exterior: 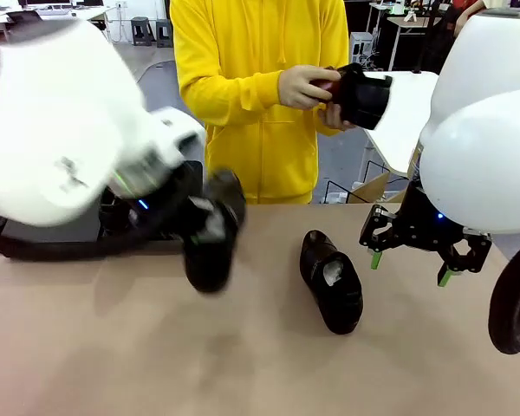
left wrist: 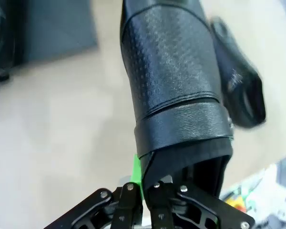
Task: Organize the shoes by placing them on the stand.
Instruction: Place the Shoe from the middle of the table onto the Shoes Stand, then pick up one Shoe and place it in the middle of the table.
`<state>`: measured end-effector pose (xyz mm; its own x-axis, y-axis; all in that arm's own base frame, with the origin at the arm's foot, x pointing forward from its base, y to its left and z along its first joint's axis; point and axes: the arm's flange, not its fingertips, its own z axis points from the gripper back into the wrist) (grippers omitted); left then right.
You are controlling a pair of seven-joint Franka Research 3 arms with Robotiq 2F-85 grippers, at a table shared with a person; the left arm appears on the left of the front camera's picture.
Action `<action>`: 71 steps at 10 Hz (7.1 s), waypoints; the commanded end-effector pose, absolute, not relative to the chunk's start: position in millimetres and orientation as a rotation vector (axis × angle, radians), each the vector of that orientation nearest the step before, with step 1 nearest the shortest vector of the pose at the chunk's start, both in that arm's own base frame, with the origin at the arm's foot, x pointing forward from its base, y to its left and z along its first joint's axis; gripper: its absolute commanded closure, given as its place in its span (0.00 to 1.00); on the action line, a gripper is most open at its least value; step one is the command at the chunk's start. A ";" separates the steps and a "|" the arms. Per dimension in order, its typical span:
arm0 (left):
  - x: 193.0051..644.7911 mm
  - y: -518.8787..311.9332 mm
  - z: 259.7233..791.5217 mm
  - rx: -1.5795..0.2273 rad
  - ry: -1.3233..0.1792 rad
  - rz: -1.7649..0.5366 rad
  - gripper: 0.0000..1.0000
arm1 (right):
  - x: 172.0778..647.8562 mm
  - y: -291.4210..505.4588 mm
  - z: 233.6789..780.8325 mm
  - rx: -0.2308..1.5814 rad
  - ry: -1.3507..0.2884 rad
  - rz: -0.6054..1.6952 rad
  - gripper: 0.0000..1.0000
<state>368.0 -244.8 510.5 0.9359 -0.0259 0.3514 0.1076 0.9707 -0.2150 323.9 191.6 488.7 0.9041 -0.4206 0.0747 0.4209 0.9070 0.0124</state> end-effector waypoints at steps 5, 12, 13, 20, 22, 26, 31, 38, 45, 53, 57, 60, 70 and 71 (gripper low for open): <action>495.9 -180.0 464.0 -0.169 -0.602 0.073 1.00 | 327.3 191.2 488.9 0.033 -0.068 -0.412 0.00; 529.7 -172.0 447.9 -0.149 -0.622 0.089 1.00 | 327.3 191.2 488.9 0.033 -0.068 -0.412 0.00; 532.2 -172.4 443.5 -0.137 -0.624 0.075 1.00 | 327.3 191.2 488.9 0.033 -0.068 -0.412 0.00; 546.5 -172.1 422.9 -0.121 -0.647 0.090 1.00 | 327.3 191.2 488.9 0.033 -0.068 -0.412 0.00; 547.9 -170.7 417.8 -0.122 -0.626 0.095 1.00 | 327.3 191.2 488.9 0.033 -0.068 -0.412 0.00; 549.8 -168.2 416.6 -0.113 -0.596 0.091 0.92 | 327.3 191.2 488.9 0.033 -0.068 -0.412 0.00; 544.7 -168.6 435.2 -0.099 -0.660 0.087 0.54 | 327.3 191.2 488.9 0.033 -0.068 -0.412 0.00; 520.7 -169.0 479.2 -0.136 -0.707 0.090 0.54 | 327.3 191.2 488.9 0.033 -0.068 -0.412 0.00; 520.7 -169.0 479.2 -0.136 -0.707 0.090 0.54 | 327.3 191.2 488.9 0.033 -0.068 -0.412 0.00; 409.1 -159.6 588.6 -0.258 -0.410 0.070 0.54 | 327.3 191.2 488.9 0.033 -0.068 -0.412 0.00; 384.6 -158.3 604.4 -0.279 -0.371 0.119 0.54 | 289.7 192.3 507.1 -0.034 -0.011 -0.303 0.00; 384.6 -158.3 604.4 -0.279 -0.371 0.119 0.54 | 237.0 184.7 513.5 0.020 0.087 -0.222 0.00; 384.6 -158.3 604.4 -0.279 -0.371 0.119 0.54 | 304.8 222.0 519.1 -0.169 -0.030 -0.091 0.00; 384.6 -158.3 604.4 -0.279 -0.371 0.119 0.54 | 330.8 225.2 510.0 -0.185 -0.012 -0.087 0.00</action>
